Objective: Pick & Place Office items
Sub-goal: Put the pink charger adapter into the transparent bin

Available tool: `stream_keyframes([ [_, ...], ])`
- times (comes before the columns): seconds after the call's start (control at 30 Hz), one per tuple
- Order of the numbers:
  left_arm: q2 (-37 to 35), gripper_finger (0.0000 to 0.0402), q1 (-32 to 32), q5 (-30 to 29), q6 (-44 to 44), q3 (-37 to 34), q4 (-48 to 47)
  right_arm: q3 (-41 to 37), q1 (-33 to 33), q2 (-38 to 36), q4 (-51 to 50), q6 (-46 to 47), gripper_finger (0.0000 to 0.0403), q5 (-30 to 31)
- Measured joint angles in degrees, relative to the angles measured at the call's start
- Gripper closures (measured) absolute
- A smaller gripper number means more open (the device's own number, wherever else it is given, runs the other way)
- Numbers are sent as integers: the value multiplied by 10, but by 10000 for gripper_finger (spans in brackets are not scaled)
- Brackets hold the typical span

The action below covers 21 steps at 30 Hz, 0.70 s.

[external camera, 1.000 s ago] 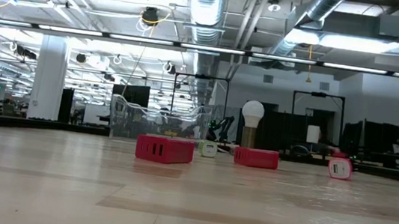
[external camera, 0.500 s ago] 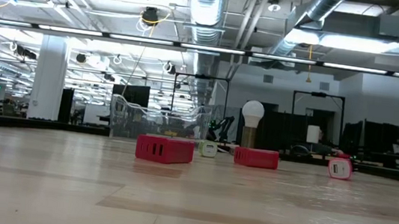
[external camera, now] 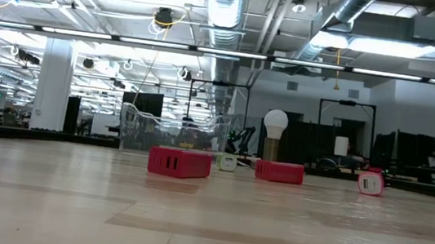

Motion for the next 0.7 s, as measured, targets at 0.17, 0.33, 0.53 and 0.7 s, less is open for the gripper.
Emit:
stream_keyframes([
  [0.17,0,175,0,1,0,0,-4,-24,-35,3,45,-9,183,-65],
  [0.33,0,175,0,1,0,0,-4,-68,-53,4,152,-21,169,-115],
  [0.53,0,175,0,1,0,0,-4,-102,-56,4,184,-17,158,-149],
  [0.7,0,175,0,1,0,0,-4,-121,-58,4,214,-15,157,-160],
])
